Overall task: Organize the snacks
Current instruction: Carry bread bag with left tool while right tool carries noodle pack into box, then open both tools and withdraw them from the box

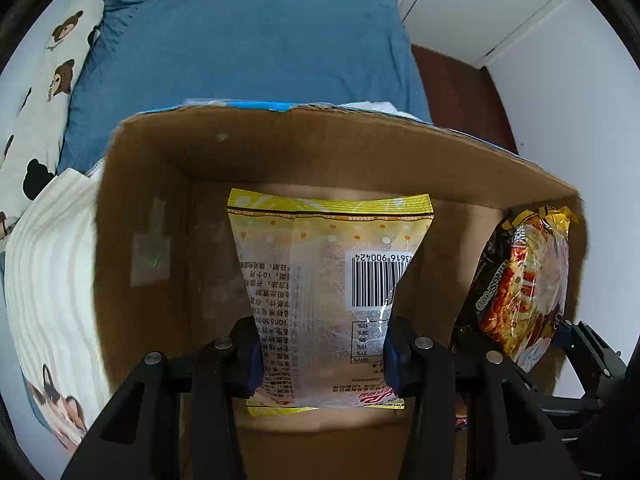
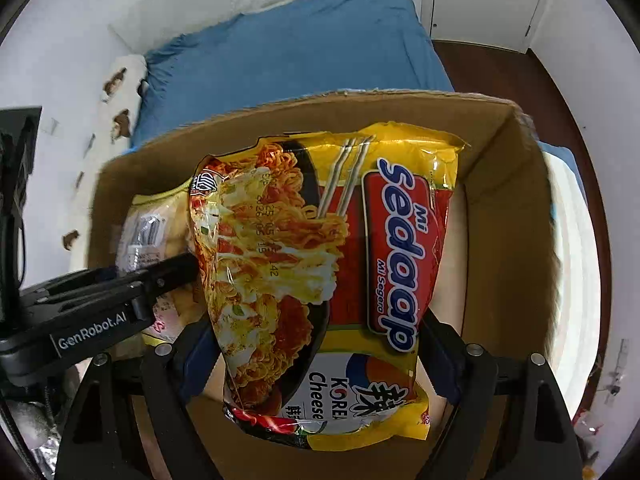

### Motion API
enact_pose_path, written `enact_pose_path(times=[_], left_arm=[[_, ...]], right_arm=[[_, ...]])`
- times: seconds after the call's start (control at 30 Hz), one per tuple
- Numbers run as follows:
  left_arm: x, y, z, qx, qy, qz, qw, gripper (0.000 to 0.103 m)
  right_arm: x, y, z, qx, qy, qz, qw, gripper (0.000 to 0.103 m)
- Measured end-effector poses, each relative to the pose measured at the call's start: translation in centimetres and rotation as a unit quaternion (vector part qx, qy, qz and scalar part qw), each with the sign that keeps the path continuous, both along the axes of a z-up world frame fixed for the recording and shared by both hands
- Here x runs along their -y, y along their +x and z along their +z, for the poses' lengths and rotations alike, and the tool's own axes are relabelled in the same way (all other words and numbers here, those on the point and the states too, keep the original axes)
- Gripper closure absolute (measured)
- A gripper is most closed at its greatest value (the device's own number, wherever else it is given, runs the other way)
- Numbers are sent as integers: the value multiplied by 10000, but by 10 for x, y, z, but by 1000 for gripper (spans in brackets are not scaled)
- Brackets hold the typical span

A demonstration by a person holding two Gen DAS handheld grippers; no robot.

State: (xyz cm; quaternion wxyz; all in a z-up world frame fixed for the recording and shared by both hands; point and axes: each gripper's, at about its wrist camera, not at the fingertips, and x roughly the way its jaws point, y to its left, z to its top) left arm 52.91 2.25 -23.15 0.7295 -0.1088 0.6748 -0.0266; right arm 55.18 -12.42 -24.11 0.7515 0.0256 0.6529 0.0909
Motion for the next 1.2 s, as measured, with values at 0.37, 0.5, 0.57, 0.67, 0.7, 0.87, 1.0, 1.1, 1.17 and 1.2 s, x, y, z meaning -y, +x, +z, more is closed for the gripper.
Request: enact_pose_path(times=[0.37, 0.5, 0.57, 0.67, 0.7, 0.87, 1.0, 1.1, 1.17, 1.2], left_arm=[[7, 11, -21, -405, 76, -149, 9990, 59], [2, 9, -13, -255, -47, -98, 9996, 2], [2, 4, -5, -142, -75, -108, 9998, 0], [1, 2, 3, -59, -76, -128, 9999, 0], [3, -3, 7, -47, -102, -117, 9999, 0], [3, -30, 25, 224, 86, -134, 9996, 0], [-2, -48, 44, 628, 289, -17, 9976, 0], [-9, -71, 62, 943, 439, -5, 9946, 0], [-9, -80, 70, 1094, 548, -13, 9925, 0], [-10, -86, 75, 1177, 581, -10, 9913, 0]], right_arm=[[-3, 35, -44, -452, -160, 138, 9988, 14], [-7, 40, -35, -335, -269, 213, 9988, 3], [-7, 42, -33, -346, -301, 247, 9986, 3], [-3, 39, -28, -306, -326, 226, 9987, 3], [-3, 36, -27, -295, -319, 202, 9989, 3], [3, 26, -11, -156, -266, 31, 9995, 3], [6, 5, 5, 88, -224, -152, 9996, 3], [10, -13, 16, 317, -283, -199, 9989, 3], [14, -30, 26, 452, -275, -253, 9983, 3], [14, -39, 32, 537, -276, -276, 9978, 3]])
